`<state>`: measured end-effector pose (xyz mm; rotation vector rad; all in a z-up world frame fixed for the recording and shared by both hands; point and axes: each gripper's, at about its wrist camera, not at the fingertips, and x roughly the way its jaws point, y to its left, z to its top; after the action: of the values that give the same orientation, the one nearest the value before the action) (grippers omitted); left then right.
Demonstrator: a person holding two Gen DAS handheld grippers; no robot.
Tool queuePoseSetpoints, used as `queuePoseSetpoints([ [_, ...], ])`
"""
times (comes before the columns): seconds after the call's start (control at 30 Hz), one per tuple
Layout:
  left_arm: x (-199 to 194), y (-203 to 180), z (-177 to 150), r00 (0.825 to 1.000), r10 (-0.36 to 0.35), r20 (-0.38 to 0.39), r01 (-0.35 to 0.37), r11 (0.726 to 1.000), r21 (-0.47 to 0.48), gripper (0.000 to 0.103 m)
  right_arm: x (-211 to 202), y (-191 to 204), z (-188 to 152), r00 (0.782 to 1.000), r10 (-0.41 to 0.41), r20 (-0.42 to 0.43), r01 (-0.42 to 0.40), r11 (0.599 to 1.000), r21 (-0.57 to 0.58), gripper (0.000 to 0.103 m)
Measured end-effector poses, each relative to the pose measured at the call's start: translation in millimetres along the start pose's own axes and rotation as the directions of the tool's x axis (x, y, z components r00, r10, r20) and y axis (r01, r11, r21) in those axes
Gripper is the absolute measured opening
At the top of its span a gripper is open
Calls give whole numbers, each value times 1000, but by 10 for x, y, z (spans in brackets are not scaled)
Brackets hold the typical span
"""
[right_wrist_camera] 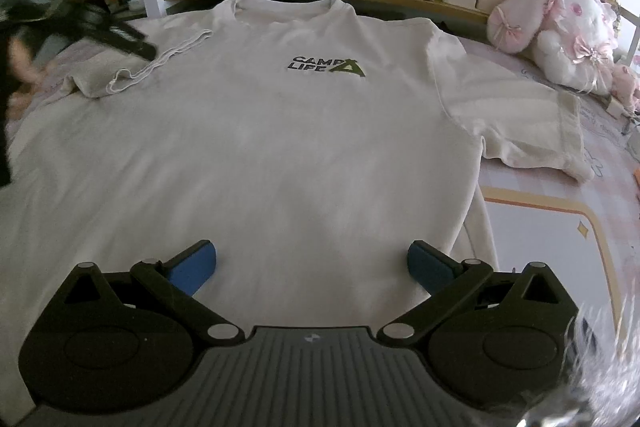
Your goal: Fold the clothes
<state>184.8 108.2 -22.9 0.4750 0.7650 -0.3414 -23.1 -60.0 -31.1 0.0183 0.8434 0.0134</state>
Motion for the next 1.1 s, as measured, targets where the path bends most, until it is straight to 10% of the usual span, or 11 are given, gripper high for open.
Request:
queuePoseSetpoints([
  [0.17, 291, -144, 137, 999, 32, -26, -31, 999, 35, 32, -6, -11, -3, 1000, 7, -3, -7, 1000, -6, 103],
  [0.2, 315, -137, 146, 999, 49, -20, -49, 999, 20, 17, -10, -14, -7, 1000, 9, -3, -9, 1000, -8, 103],
  [0.37, 167, 147, 135, 992, 33, 119, 5, 952, -305, 4, -32, -31, -49, 1000, 21, 6, -21, 1000, -21, 103],
  [0.5, 386, 177, 159, 998, -55, 35, 63, 944, -323, 9, -37, -32, -63, 1000, 24, 10, -24, 999, -25, 103],
  [0.73, 148, 352, 62, 981, -179, 73, 193, 916, -351, 58, -38, -27, -61, 1000, 27, 11, -27, 999, -27, 103],
  [1.1, -620, 624, -559, 995, -97, 9, 91, 899, -428, 62, -21, -39, -44, 999, 30, 16, -29, 999, -29, 103],
])
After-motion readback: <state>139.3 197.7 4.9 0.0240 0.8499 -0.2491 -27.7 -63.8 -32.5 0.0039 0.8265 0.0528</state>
